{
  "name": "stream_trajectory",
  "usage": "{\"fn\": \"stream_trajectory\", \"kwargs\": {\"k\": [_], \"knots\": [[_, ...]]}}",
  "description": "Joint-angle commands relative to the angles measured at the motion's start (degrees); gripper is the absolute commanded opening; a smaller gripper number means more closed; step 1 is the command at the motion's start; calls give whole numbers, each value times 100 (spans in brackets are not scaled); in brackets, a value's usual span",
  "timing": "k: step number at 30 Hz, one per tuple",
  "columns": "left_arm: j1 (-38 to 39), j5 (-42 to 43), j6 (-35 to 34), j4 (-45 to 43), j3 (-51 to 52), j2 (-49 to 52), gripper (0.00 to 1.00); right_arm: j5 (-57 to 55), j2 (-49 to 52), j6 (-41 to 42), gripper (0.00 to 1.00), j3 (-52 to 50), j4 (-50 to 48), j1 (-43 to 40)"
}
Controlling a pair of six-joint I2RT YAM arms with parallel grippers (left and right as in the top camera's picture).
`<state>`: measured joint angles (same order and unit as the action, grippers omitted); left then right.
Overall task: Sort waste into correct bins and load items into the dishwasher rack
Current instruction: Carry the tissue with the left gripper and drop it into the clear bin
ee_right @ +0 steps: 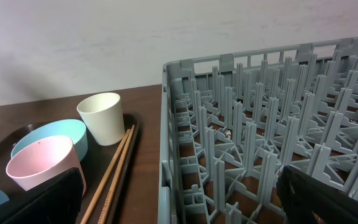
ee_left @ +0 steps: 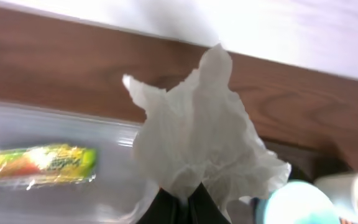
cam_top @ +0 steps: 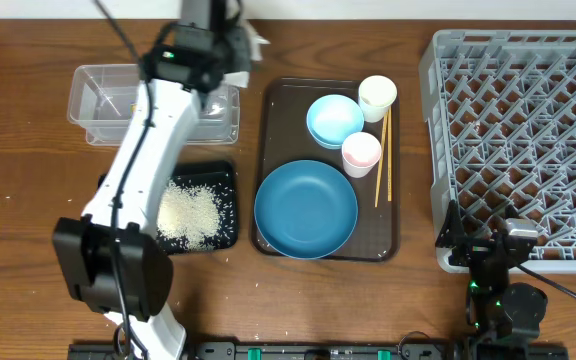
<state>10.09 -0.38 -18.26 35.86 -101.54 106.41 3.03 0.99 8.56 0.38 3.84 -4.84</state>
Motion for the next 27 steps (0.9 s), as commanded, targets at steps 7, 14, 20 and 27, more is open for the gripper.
{"fn": "stream_trajectory", "kwargs": {"k": [7,14,20,27], "knots": [[-833,-26,-1366,422,7,129,13,35,-28,42,99,-7,22,149],[-1008,-61,-1375,616,7,129,23,37,-28,42,99,-7,22,149],[-1008,-463,-1377,756,7,133,35,35,-28,42,99,-7,22,149],[-901,389,-1113,911,7,133,43,35,-28,42,99,-7,22,149]]}}
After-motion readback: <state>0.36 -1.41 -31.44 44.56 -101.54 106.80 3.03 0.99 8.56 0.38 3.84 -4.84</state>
